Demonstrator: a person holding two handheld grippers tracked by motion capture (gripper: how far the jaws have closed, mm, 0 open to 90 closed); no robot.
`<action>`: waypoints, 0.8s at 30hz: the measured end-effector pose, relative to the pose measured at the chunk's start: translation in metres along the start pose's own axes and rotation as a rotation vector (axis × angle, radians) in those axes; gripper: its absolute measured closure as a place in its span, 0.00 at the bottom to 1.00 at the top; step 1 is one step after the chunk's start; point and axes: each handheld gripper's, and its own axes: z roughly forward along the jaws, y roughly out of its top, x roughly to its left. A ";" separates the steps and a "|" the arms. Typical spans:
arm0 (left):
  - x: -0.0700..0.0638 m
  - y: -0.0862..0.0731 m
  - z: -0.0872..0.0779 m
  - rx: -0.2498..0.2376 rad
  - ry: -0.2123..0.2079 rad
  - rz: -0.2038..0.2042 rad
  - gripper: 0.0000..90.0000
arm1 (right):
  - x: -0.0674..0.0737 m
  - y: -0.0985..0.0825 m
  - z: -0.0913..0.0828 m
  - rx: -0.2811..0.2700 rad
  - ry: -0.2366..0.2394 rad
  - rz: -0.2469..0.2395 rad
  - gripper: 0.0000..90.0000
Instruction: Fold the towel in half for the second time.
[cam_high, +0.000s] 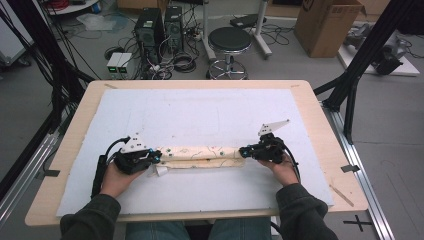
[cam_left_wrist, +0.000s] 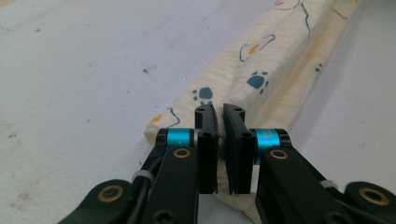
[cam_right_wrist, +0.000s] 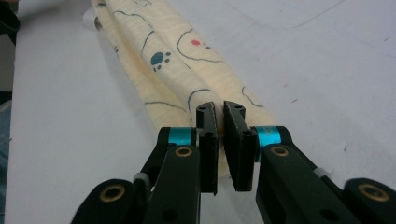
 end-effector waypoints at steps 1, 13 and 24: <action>-0.001 0.000 0.000 0.007 -0.001 0.007 0.93 | 0.001 -0.001 0.000 0.005 -0.001 -0.005 0.93; -0.006 -0.015 -0.003 0.015 -0.014 -0.004 0.86 | 0.009 -0.009 0.001 0.032 0.013 -0.030 0.90; -0.006 -0.001 -0.028 -0.102 -0.075 -0.040 0.58 | 0.011 -0.006 -0.021 -0.065 0.042 0.004 0.69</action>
